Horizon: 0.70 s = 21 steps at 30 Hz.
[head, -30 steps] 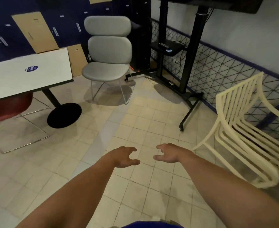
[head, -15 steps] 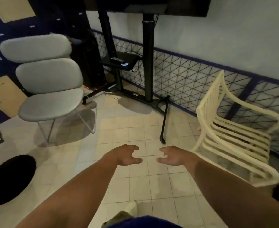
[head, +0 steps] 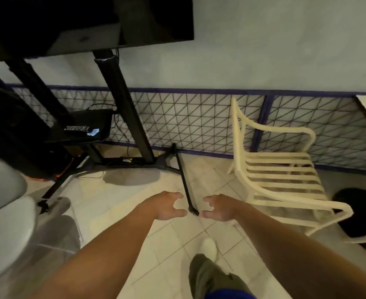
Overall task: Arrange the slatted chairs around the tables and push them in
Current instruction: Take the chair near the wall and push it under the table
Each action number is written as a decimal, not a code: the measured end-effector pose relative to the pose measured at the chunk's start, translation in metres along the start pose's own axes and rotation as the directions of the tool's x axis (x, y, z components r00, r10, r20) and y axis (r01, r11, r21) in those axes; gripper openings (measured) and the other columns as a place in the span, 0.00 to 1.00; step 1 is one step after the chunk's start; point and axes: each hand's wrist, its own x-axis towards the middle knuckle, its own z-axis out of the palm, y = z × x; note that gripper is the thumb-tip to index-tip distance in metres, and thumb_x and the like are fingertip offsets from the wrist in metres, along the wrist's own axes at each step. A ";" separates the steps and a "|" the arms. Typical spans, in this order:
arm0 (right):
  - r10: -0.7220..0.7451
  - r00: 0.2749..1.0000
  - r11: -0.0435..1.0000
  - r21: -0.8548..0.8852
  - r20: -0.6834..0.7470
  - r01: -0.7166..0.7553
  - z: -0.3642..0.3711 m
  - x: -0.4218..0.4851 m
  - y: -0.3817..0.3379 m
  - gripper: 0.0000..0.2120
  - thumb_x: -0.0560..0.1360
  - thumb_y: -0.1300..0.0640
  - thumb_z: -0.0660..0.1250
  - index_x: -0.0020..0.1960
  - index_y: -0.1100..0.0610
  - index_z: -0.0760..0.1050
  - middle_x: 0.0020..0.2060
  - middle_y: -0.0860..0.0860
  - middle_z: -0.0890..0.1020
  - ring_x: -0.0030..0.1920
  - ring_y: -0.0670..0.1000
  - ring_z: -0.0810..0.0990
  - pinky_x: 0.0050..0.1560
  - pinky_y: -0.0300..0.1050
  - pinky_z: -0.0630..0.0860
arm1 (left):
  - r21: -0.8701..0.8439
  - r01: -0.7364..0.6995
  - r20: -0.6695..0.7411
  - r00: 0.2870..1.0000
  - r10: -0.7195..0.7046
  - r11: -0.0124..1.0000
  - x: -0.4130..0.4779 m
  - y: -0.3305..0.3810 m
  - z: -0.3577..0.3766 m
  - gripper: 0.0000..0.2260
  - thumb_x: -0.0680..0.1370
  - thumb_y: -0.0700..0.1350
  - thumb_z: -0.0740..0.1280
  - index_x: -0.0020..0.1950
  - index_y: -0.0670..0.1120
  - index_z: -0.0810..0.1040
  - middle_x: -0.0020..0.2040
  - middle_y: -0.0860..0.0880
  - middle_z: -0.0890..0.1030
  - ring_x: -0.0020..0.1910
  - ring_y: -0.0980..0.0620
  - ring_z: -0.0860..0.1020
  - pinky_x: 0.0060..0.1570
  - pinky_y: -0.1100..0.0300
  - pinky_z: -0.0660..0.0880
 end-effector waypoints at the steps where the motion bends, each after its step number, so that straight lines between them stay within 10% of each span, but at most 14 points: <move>1: 0.008 1.000 1.000 0.026 -0.007 -0.008 -0.014 0.017 0.003 0.29 0.79 0.40 0.62 0.73 0.56 0.66 0.67 0.54 0.75 0.65 0.54 0.74 0.65 0.47 0.69 | 0.016 -0.009 0.008 1.000 0.009 1.000 0.021 -0.003 -0.017 0.35 0.76 0.68 0.65 0.79 0.57 0.60 0.76 0.47 0.67 0.72 0.48 0.68 0.69 0.53 0.67; 13: 0.225 0.965 0.962 0.190 -0.132 -0.198 -0.139 0.139 0.044 0.37 0.78 0.36 0.60 0.80 0.52 0.55 0.77 0.52 0.64 0.76 0.54 0.62 0.73 0.51 0.60 | 0.227 -0.246 0.099 0.968 0.228 0.942 0.206 0.038 -0.195 0.35 0.72 0.70 0.65 0.77 0.60 0.64 0.76 0.52 0.69 0.71 0.49 0.70 0.67 0.49 0.70; 21: 0.503 0.815 0.815 0.472 -0.288 -0.336 -0.185 0.187 0.084 0.36 0.77 0.34 0.60 0.78 0.50 0.58 0.73 0.53 0.70 0.71 0.56 0.69 0.71 0.54 0.67 | 0.462 -0.501 0.286 0.865 0.411 0.732 0.333 0.116 -0.258 0.35 0.76 0.64 0.67 0.79 0.55 0.62 0.77 0.49 0.66 0.73 0.46 0.68 0.69 0.48 0.69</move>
